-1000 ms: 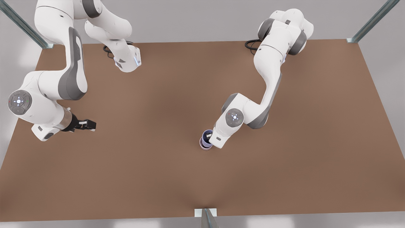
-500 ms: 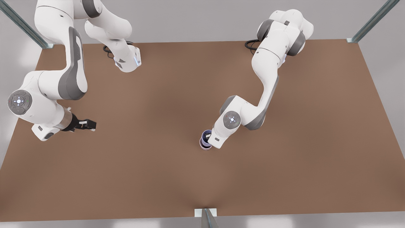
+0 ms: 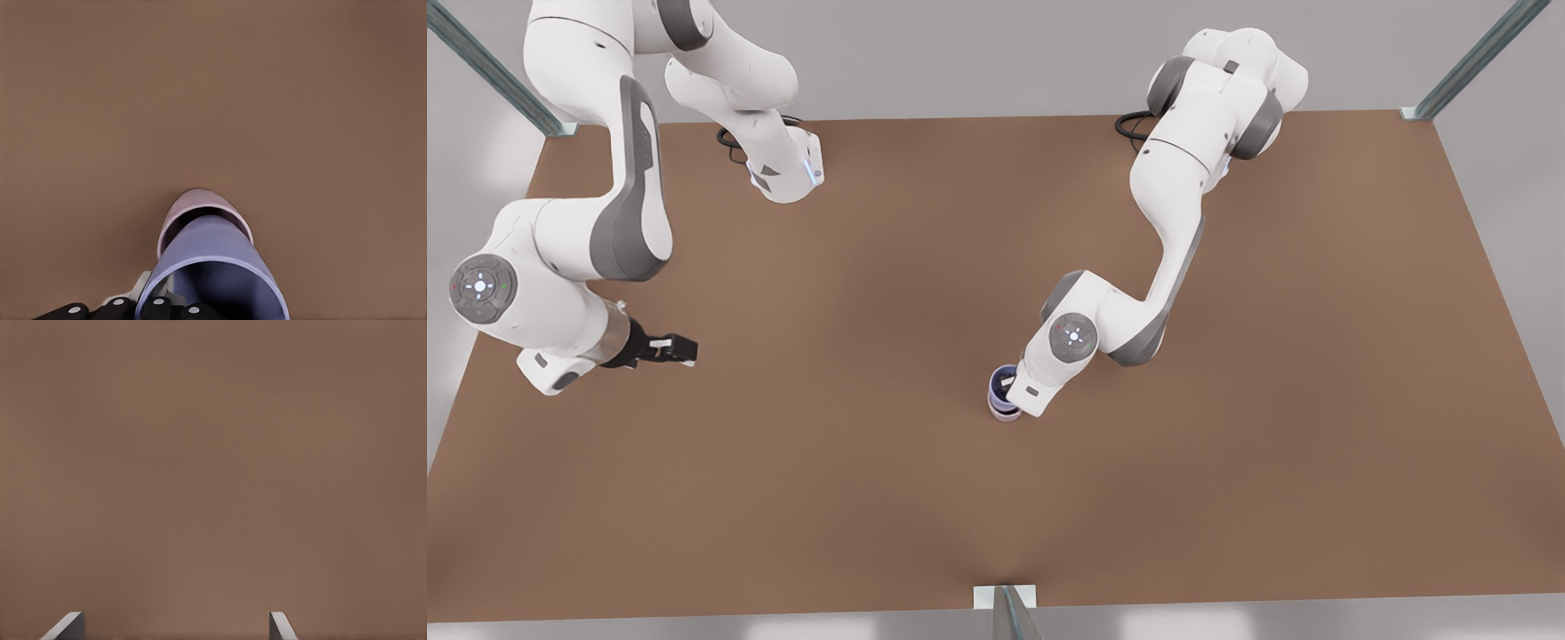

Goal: Stack the cups, with the pink cup at the bottom and the purple cup at the top

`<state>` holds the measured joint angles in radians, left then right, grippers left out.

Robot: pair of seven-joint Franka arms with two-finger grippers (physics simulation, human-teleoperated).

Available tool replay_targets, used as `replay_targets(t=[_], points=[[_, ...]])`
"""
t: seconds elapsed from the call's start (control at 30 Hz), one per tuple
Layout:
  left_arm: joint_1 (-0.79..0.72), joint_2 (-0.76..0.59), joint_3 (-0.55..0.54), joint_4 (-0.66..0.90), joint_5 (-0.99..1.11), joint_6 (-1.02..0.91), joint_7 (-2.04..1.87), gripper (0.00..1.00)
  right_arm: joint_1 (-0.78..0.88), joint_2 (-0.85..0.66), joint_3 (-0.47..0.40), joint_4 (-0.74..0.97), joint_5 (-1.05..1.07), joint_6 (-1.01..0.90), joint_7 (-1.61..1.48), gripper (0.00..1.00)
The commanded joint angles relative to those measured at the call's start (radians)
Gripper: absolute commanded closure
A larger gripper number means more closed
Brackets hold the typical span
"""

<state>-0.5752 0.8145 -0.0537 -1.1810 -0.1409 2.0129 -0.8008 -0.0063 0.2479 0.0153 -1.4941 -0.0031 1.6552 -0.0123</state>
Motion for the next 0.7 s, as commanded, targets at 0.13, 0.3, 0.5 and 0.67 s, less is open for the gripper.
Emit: replay_targets(t=[0.13, 0.3, 0.5, 0.67], points=[[-0.002, 0.008, 0.002, 0.000, -0.046, 0.009, 0.003, 0.79, -0.004, -0.001, 0.000, -0.002, 0.000, -0.003, -0.005, 0.00], [-0.002, 0.012, 0.000, 0.000, -0.048, 0.007, 0.003, 0.34, 0.000, -0.002, 0.000, -0.002, 0.000, -0.003, 0.000, 0.00], [-0.002, 0.012, 0.000, 0.000, -0.049, 0.007, 0.003, 0.28, -0.001, -0.001, 0.000, -0.002, 0.000, -0.003, 0.000, 0.00], [0.000, 0.012, 0.000, 0.000, -0.049, 0.009, 0.003, 0.28, -0.003, -0.001, 0.000, -0.002, 0.000, -0.003, -0.003, 0.00]])
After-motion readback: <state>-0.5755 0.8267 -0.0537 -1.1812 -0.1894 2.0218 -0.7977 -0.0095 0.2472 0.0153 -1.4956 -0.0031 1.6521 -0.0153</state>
